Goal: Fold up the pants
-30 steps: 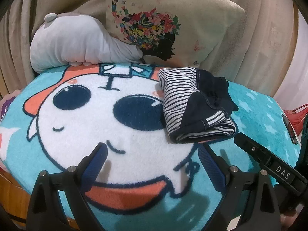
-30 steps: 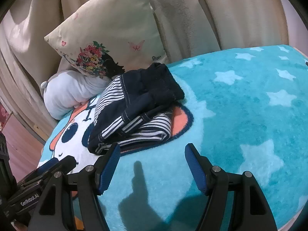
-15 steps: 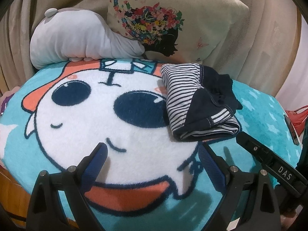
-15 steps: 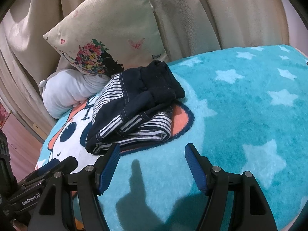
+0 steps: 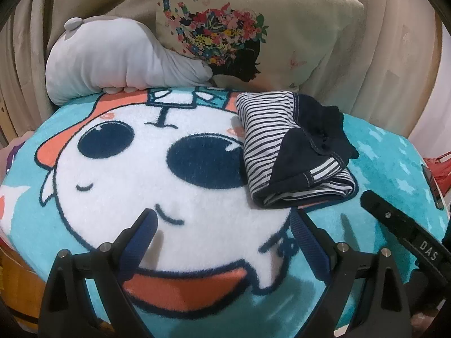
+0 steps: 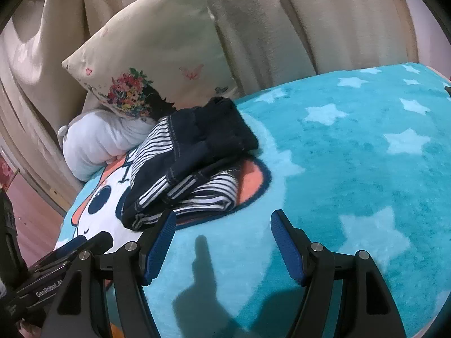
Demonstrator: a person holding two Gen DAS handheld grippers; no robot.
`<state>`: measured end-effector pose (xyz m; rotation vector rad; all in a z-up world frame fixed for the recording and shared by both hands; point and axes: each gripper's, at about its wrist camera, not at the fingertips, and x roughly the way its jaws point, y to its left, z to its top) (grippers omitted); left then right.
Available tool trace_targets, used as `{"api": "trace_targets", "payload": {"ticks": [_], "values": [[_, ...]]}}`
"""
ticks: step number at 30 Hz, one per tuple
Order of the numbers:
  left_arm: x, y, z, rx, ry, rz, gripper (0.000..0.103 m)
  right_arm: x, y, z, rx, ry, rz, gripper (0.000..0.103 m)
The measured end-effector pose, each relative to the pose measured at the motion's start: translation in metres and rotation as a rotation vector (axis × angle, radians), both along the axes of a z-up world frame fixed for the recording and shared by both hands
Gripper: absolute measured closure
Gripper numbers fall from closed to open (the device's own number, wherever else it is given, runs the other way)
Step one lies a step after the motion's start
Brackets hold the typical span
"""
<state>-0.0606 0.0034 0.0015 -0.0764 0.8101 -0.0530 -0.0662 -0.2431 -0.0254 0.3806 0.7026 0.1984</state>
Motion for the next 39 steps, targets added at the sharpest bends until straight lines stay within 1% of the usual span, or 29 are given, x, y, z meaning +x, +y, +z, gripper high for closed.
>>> {"api": "trace_targets", "payload": {"ticks": [3, 8, 13, 17, 30, 39], "values": [[-0.001, -0.006, 0.002, 0.02, -0.01, -0.001, 0.008, -0.001, -0.007, 0.0, 0.016, -0.009, -0.008, 0.029], [-0.004, -0.02, 0.007, 0.069, -0.043, -0.006, 0.008, -0.007, -0.021, 0.004, 0.024, -0.052, -0.046, 0.029], [-0.002, -0.034, 0.004, 0.093, -0.031, -0.031, 0.008, -0.008, -0.04, 0.0, 0.054, -0.049, -0.077, 0.029], [-0.001, -0.039, 0.002, 0.102, -0.022, -0.038, 0.008, -0.009, -0.047, -0.003, 0.074, -0.046, -0.078, 0.029], [-0.001, -0.039, 0.002, 0.093, -0.016, -0.041, 0.008, -0.012, -0.046, -0.003, 0.058, -0.049, -0.075, 0.029], [-0.008, -0.023, 0.006, 0.041, -0.034, -0.039, 0.008, -0.012, -0.032, 0.002, 0.031, -0.04, -0.059, 0.028]]}}
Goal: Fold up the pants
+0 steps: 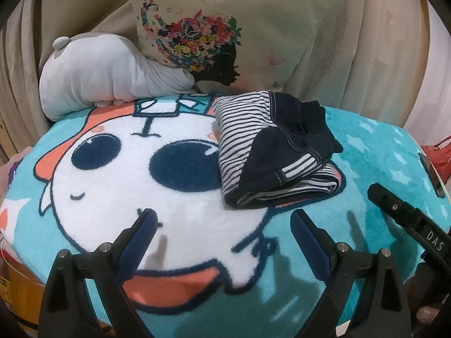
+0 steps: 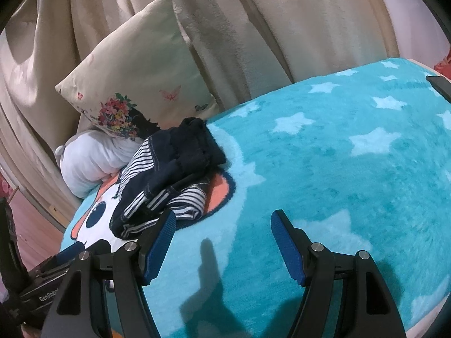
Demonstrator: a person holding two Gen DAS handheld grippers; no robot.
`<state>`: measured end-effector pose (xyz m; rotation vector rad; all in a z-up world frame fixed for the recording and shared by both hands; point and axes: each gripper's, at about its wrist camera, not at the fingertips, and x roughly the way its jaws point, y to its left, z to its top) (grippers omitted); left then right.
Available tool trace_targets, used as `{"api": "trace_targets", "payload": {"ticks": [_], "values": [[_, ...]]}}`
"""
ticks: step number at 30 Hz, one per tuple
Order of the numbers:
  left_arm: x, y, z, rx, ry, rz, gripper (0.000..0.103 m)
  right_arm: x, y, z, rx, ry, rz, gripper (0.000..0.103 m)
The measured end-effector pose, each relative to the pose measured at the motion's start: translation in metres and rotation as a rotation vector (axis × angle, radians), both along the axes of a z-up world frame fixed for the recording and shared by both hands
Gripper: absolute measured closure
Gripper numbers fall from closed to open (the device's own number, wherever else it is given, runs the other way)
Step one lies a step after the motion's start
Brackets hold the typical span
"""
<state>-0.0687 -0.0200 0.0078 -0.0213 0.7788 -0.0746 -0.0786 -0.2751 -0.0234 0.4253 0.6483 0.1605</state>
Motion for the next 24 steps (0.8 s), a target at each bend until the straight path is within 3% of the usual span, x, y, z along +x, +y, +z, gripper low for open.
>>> {"api": "trace_targets", "payload": {"ticks": [10, 24], "values": [[-0.006, 0.015, 0.003, -0.05, -0.019, 0.001, 0.008, -0.003, 0.02, 0.006, -0.034, 0.001, 0.019, 0.028], [-0.003, 0.026, -0.001, -0.056, -0.003, 0.023, 0.008, 0.0, 0.033, 0.006, -0.057, 0.02, 0.036, 0.028]]}}
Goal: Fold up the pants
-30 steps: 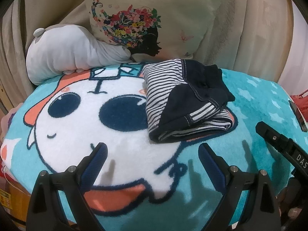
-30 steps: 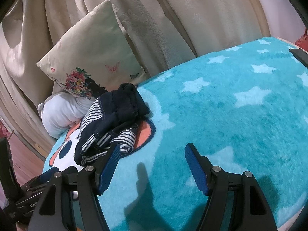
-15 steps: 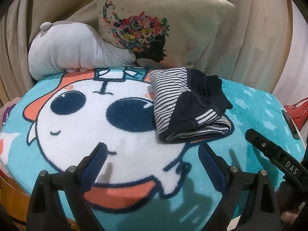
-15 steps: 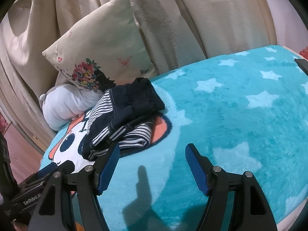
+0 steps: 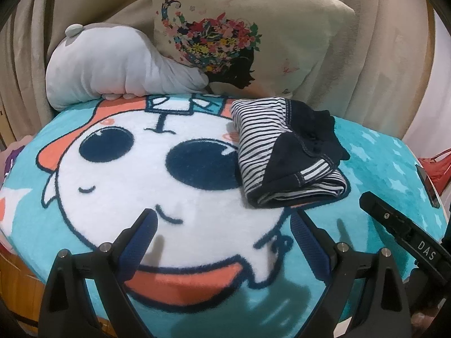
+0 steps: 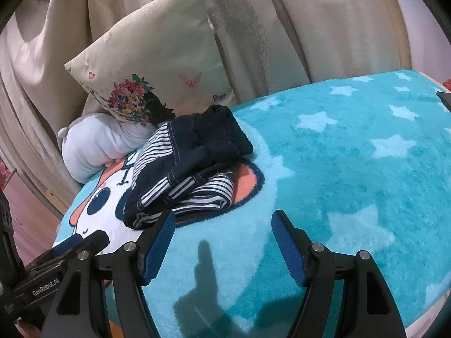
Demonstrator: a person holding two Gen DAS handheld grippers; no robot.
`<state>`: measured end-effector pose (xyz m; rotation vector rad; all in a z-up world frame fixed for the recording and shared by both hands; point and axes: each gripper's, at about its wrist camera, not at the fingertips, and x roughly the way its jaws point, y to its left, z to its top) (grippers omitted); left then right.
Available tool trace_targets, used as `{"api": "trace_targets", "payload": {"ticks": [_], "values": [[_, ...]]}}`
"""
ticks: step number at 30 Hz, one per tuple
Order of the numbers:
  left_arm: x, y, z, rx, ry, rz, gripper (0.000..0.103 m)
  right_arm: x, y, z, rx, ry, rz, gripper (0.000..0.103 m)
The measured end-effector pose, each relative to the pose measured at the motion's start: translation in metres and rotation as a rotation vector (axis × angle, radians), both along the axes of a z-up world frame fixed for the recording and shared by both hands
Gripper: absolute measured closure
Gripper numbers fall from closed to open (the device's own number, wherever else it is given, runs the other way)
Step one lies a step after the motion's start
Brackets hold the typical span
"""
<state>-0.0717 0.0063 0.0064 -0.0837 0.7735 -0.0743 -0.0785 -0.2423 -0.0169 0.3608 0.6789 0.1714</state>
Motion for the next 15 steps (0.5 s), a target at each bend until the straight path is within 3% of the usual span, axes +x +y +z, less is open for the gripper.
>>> {"api": "trace_targets", "payload": {"ticks": [8, 15], "values": [[0.007, 0.002, -0.004, -0.01, 0.021, -0.004, 0.008, 0.006, -0.004, -0.005, 0.014, 0.018, 0.002, 0.028], [0.026, 0.007, 0.002, -0.005, 0.03, -0.025, 0.008, 0.025, -0.017, 0.018, -0.029, -0.004, 0.004, 0.028]]}}
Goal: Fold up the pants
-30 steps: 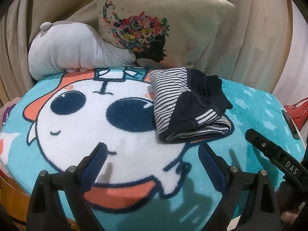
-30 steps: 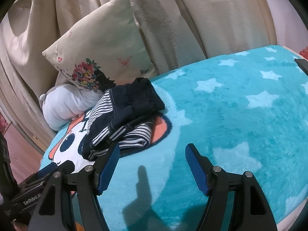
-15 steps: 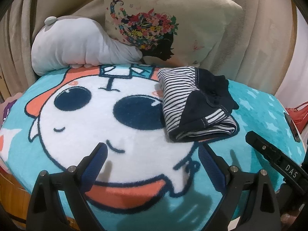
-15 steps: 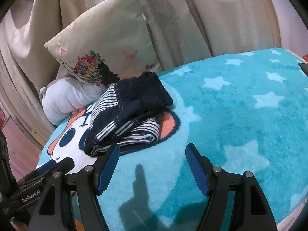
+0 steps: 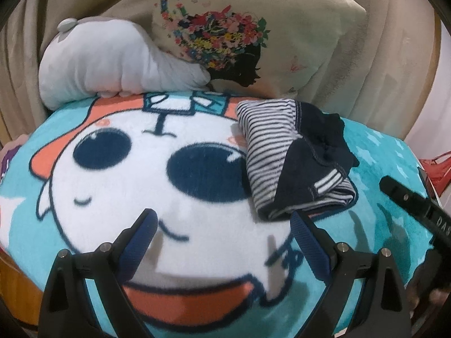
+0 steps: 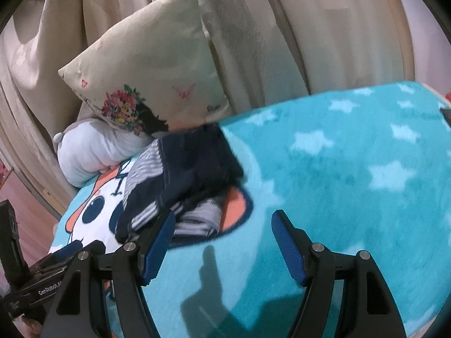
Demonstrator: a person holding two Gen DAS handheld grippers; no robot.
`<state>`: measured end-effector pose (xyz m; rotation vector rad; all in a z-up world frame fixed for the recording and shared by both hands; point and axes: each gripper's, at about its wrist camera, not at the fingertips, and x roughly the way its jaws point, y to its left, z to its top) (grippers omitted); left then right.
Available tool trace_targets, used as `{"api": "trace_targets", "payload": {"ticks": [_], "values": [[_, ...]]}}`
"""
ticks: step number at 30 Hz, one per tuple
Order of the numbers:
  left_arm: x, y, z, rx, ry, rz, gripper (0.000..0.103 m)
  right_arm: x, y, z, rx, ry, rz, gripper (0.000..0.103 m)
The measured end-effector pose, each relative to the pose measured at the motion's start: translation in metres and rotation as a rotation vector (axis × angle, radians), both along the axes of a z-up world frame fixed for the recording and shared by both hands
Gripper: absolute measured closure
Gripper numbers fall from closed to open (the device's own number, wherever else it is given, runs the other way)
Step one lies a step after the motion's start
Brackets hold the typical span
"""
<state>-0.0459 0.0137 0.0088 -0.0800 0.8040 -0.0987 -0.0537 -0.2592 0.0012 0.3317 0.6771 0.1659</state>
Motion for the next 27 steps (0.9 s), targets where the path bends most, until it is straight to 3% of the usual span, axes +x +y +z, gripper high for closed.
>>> {"api": "trace_targets", "payload": {"ticks": [9, 14, 18, 20, 24, 27], "values": [[0.039, -0.019, -0.002, -0.016, 0.071, -0.098, 0.008, 0.043, -0.021, 0.0, 0.102, 0.062, 0.03, 0.027], [0.055, -0.042, -0.004, 0.085, 0.03, -0.129, 0.008, 0.074, -0.031, -0.009, 0.184, 0.141, 0.044, 0.027], [0.069, -0.054, -0.008, 0.125, 0.049, -0.151, 0.008, 0.083, -0.035, -0.012, 0.228, 0.154, 0.037, 0.027], [0.074, -0.05, -0.008, 0.094, 0.068, -0.156, 0.008, 0.085, -0.034, -0.014, 0.235, 0.158, 0.037, 0.027], [0.083, -0.024, 0.013, -0.047, 0.051, -0.107, 0.008, 0.084, -0.032, -0.017, 0.239, 0.165, 0.045, 0.027], [0.103, -0.022, 0.029, -0.076, 0.057, -0.101, 0.008, 0.08, -0.031, -0.01, 0.208, 0.11, 0.023, 0.027]]}}
